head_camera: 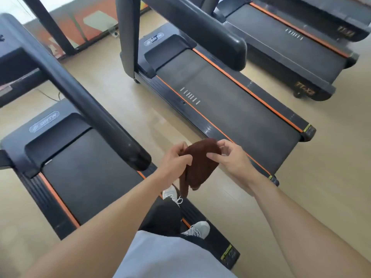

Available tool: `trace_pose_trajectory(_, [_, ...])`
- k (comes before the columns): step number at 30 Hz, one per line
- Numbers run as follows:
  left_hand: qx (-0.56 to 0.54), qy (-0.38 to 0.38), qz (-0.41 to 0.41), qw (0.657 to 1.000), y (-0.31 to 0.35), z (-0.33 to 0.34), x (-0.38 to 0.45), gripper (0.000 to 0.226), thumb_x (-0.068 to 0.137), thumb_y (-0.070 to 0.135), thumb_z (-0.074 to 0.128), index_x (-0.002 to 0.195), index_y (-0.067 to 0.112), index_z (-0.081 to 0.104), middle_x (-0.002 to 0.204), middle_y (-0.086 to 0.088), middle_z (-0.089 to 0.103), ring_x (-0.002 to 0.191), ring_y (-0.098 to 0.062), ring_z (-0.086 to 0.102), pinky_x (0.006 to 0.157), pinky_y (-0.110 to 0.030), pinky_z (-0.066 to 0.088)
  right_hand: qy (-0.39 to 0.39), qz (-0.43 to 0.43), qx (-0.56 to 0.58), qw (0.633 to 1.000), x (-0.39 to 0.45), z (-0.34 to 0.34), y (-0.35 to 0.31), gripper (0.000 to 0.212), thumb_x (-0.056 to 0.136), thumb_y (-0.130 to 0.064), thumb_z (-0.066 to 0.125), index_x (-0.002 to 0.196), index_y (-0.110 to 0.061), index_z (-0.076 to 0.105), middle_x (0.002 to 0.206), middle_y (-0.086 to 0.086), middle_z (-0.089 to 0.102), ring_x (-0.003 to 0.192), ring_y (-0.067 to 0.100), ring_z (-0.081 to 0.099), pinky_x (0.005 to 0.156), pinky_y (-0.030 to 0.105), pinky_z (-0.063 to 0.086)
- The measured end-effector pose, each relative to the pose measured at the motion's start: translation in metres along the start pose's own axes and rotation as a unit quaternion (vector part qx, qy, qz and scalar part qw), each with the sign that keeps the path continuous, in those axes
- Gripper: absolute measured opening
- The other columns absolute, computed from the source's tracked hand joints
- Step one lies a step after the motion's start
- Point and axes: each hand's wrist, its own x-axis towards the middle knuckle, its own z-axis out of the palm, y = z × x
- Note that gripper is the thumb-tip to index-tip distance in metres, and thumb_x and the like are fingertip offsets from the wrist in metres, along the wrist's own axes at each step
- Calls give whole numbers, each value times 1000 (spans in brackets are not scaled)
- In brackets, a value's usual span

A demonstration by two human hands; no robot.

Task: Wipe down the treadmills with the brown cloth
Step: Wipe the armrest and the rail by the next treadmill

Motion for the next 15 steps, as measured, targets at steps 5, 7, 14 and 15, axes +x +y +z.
trace_pose_trajectory(5, [-80, -108, -79, 988, 11, -8, 39, 42, 75, 40, 77, 111, 21, 65, 97, -7, 75, 89, -27, 72, 72, -38, 57, 10, -60, -99, 993, 36, 3, -19, 27, 78, -12, 87, 94, -29, 75, 90, -4, 76, 88, 19, 72, 88, 44, 57])
trace_pose_trajectory(7, [32, -145, -19, 989, 19, -9, 59, 41, 79, 45, 81, 113, 24, 72, 105, -3, 77, 102, -22, 73, 88, -40, 58, -12, -53, -134, 990, 46, 3, -28, 32, 75, -8, 85, 93, -33, 76, 89, -5, 75, 88, 19, 71, 88, 46, 58])
trace_pose_trajectory(14, [15, -87, 62, 994, 50, -15, 120, 14, 99, 28, 66, 99, 25, 80, 87, -4, 76, 78, -12, 65, 74, -30, 48, -1, -42, -262, 964, 107, -31, -66, 70, 65, -21, 96, 125, -35, 63, 114, -13, 64, 112, 4, 56, 94, 16, 40])
trace_pose_trajectory(15, [-4, -86, 63, 994, 56, -18, 127, 15, 100, 25, 65, 98, 26, 80, 88, -2, 76, 79, -12, 65, 74, -27, 49, -8, -39, -288, 957, 116, -36, -69, 72, 66, -22, 95, 130, -33, 62, 119, -12, 62, 116, 6, 52, 97, 17, 38])
